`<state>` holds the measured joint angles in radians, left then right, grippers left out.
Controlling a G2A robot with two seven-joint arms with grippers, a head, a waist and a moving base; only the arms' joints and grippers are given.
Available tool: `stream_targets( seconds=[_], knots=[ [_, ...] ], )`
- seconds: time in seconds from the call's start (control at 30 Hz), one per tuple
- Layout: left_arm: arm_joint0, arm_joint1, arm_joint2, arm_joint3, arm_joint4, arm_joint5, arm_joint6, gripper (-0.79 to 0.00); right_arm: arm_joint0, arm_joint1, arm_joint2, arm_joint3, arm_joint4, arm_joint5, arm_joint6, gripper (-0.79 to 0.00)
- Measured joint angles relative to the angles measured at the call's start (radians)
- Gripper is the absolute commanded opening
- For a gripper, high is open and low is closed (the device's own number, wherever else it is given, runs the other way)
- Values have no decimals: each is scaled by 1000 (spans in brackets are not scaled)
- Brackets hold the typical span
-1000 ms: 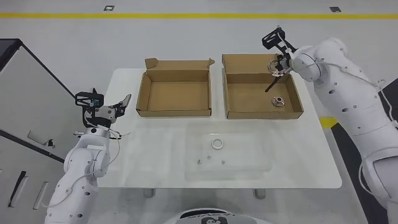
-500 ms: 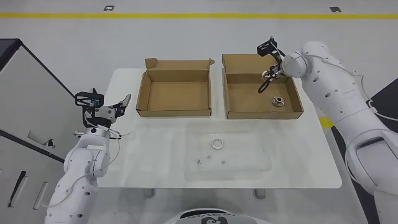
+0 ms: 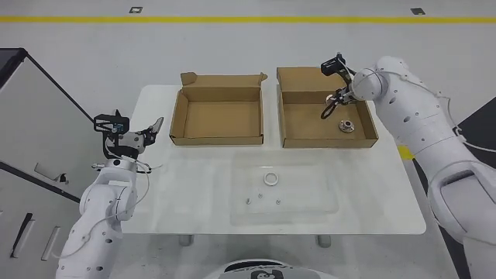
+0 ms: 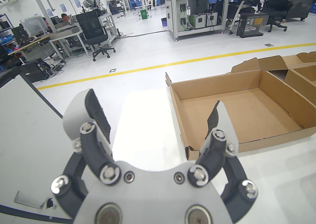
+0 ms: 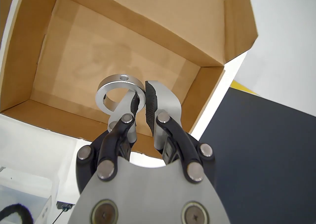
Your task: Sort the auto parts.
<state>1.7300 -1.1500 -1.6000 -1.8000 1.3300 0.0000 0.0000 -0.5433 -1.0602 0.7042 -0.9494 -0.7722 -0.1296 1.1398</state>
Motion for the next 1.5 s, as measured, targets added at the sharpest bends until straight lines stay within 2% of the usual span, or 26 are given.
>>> stream_targets(
  seconds=[0.53, 0.83, 1.1, 1.5],
  knots=[
    [0, 0, 0, 0, 0, 0, 0, 0, 95, -165, -142, 387, 55, 2, -48, -785],
    [0, 0, 0, 0, 0, 0, 0, 0, 123, -242, -180, 542, 50, 25, -69, -785],
    [0, 0, 0, 0, 0, 0, 0, 0, 132, -292, -195, 633, 44, 22, -77, -785],
    [0, 0, 0, 0, 0, 0, 0, 0, 141, -336, -204, 699, 27, -25, -90, -785]
  ],
)
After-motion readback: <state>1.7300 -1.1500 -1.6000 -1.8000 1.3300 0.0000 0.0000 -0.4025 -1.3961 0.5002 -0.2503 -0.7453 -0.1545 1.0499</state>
